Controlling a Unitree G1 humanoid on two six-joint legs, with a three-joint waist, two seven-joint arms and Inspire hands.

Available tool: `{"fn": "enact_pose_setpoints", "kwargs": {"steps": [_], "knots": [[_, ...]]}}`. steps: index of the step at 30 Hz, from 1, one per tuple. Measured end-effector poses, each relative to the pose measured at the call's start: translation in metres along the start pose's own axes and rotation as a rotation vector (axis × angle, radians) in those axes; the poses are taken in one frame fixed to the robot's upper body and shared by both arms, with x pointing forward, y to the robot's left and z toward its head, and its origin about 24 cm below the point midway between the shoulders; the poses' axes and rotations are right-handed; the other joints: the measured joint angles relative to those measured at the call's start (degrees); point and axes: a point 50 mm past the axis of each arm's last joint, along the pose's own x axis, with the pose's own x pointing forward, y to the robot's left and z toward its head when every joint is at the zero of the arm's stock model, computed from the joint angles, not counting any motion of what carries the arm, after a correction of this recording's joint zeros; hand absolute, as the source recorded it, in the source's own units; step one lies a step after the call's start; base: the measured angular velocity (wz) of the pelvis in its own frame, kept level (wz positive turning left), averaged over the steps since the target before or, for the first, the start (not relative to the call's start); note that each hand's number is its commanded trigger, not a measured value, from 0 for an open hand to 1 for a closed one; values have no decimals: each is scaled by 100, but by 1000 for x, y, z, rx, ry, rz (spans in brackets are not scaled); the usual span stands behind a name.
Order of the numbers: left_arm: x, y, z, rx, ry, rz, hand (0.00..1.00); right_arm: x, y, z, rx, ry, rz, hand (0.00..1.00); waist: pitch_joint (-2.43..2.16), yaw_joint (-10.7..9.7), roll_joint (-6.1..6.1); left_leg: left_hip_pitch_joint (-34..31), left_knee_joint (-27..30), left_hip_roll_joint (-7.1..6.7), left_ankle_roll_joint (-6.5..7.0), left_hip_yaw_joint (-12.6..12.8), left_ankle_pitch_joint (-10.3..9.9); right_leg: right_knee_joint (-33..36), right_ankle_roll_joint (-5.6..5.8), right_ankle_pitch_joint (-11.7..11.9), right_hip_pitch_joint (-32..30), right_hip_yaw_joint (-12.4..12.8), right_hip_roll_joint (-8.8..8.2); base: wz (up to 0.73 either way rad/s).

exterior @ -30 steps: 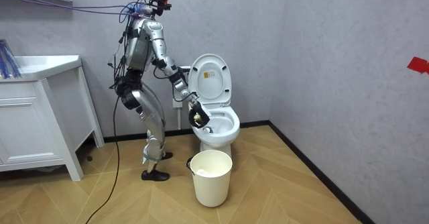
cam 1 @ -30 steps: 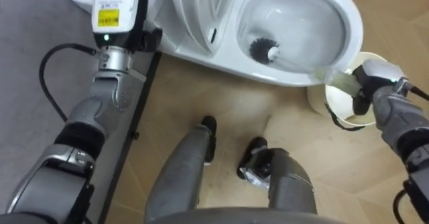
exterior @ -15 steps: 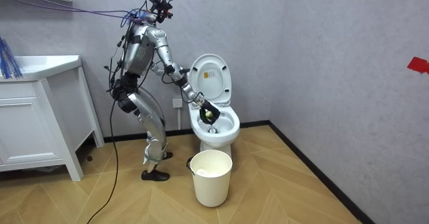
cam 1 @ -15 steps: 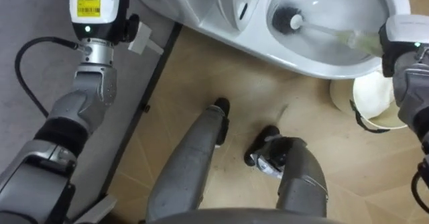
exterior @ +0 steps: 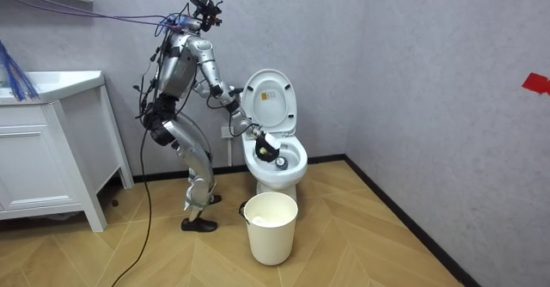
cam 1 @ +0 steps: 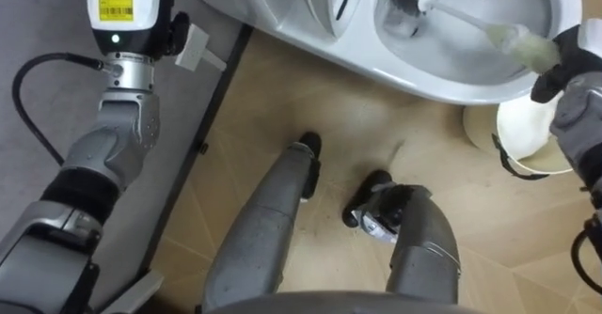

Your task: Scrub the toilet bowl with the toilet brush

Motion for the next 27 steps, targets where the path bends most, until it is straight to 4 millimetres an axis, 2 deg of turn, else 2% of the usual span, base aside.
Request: {"fn": "enact_pose_setpoints", "kwargs": {"steps": [4,11,14,18,24,25,27], "knots": [[0,0,-4,33,30,3,0,-2,8,-3,152,72,26,100,-1,-133,1,9,7,0,-7,2,19,13,4,-1,1,27,20,0],[0,0,-4,74,31,3,0,-3,10,1,89,43,-3,100,-5,-161,12,14,125,-1,-5,9,3,126,-16,-20,12,32,-7,0],[0,0,-5,71,38,-3,0,-2,6,8,-37,-25,-30,100,-3,-193,33,36,144,-13,4,14,-1,154,-14,-26,33,23,-32,-2],[0,-2,-4,67,34,-26,0,-2,2,20,-272,-146,-73,100,12,-102,85,112,160,2,12,23,-9,155,-16,-25,92,42,-26,-5],[1,-2,-1,39,17,-41,0,-4,-1,30,-614,-261,-88,100,10,85,239,158,123,62,-16,30,-37,52,-25,-16,138,37,47,-6],[0,-2,0,29,11,-42,0,-4,-3,31,-650,-273,-94,100,-1,152,274,162,124,127,-32,33,-59,-28,-57,13,176,3,108,-11],[2,-1,2,16,-3,-35,0,-7,-2,30,-691,-299,-103,100,-3,195,288,208,114,148,-56,0,-86,-103,-73,25,254,-34,167,-4]]}}
